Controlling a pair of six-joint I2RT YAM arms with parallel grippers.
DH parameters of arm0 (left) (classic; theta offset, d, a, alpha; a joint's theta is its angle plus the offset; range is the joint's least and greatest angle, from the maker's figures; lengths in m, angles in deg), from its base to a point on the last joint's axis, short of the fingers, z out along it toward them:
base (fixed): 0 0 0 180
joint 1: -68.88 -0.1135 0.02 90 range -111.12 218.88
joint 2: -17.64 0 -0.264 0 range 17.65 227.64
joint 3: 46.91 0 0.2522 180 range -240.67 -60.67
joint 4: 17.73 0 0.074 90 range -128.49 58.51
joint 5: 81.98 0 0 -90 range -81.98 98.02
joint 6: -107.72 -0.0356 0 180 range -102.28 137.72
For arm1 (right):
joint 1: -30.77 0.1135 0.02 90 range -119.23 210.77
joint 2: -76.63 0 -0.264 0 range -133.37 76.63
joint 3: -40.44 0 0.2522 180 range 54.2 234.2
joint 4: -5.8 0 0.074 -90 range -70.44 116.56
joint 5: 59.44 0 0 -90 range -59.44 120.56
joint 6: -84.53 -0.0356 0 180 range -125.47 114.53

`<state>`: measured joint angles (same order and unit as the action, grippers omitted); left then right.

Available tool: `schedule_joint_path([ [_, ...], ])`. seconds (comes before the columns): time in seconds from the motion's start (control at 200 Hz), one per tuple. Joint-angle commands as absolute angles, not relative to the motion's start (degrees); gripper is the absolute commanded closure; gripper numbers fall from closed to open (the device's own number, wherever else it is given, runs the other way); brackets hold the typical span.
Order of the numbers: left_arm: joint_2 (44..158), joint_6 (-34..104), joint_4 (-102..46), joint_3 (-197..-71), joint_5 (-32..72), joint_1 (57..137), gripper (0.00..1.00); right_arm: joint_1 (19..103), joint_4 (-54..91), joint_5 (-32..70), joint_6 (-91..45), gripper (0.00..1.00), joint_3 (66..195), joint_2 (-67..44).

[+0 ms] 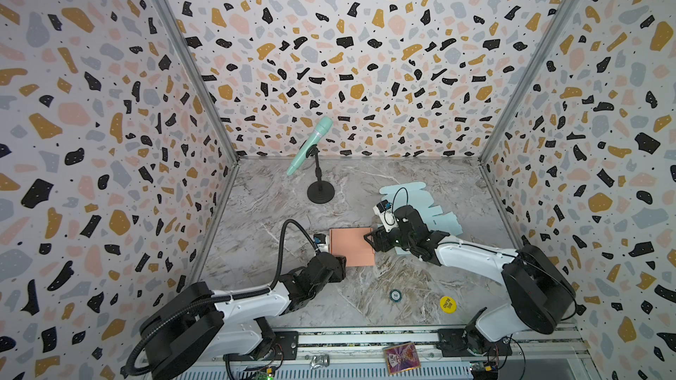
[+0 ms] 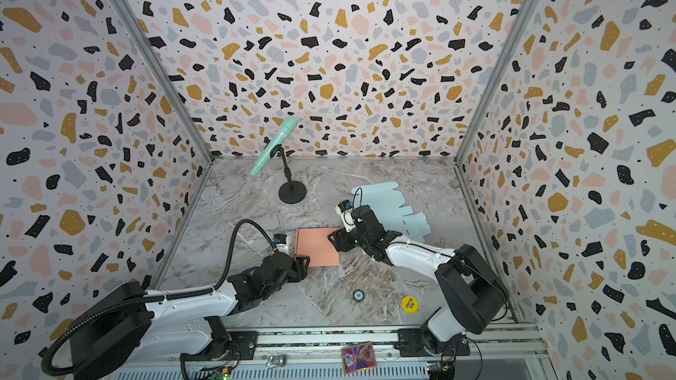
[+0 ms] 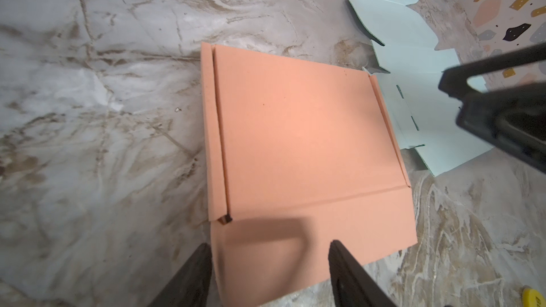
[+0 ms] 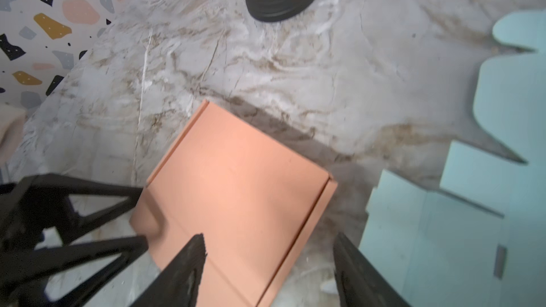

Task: Assemble paper box
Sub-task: Fold and tuck the lid into the gap.

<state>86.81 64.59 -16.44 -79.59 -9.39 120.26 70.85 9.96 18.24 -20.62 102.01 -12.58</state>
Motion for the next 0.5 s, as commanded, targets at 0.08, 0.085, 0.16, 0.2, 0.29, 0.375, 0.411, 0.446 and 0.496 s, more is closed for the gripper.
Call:
schedule_joint_path([
  [0.08,86.47,63.53,-16.29,-77.81,-9.94,119.83,0.25,71.37,14.44,18.76,-13.79,0.31,109.88,-20.01],
  [0.085,86.42,63.52,-16.29,-77.77,-9.99,119.84,0.25,71.37,14.49,18.77,-13.76,0.31,109.99,-20.20],
  [0.16,86.72,63.48,-16.46,-77.56,-10.13,119.81,0.25,71.81,15.25,18.76,-12.80,0.31,112.01,-23.01],
  [0.2,86.89,63.45,-16.50,-77.42,-10.21,119.90,0.25,72.13,15.45,18.69,-12.43,0.31,112.59,-24.25],
  [0.29,87.49,63.39,-16.04,-77.03,-10.26,119.83,0.26,72.85,15.61,18.80,-11.99,0.31,113.00,-26.11],
  [0.375,88.07,63.26,-15.85,-76.93,-11.07,119.84,0.27,73.22,15.74,19.20,-11.70,0.31,113.00,-27.25],
  [0.411,88.53,63.18,-15.69,-77.01,-11.30,119.84,0.27,73.38,15.87,19.35,-11.60,0.31,113.02,-27.63],
  [0.446,89.07,63.11,-15.34,-77.02,-11.47,119.93,0.28,73.38,15.95,19.43,-11.52,0.31,113.00,-28.01],
  [0.496,90.07,62.96,-14.77,-77.11,-11.70,119.82,0.30,73.49,16.00,19.35,-11.35,0.31,113.08,-28.49],
])
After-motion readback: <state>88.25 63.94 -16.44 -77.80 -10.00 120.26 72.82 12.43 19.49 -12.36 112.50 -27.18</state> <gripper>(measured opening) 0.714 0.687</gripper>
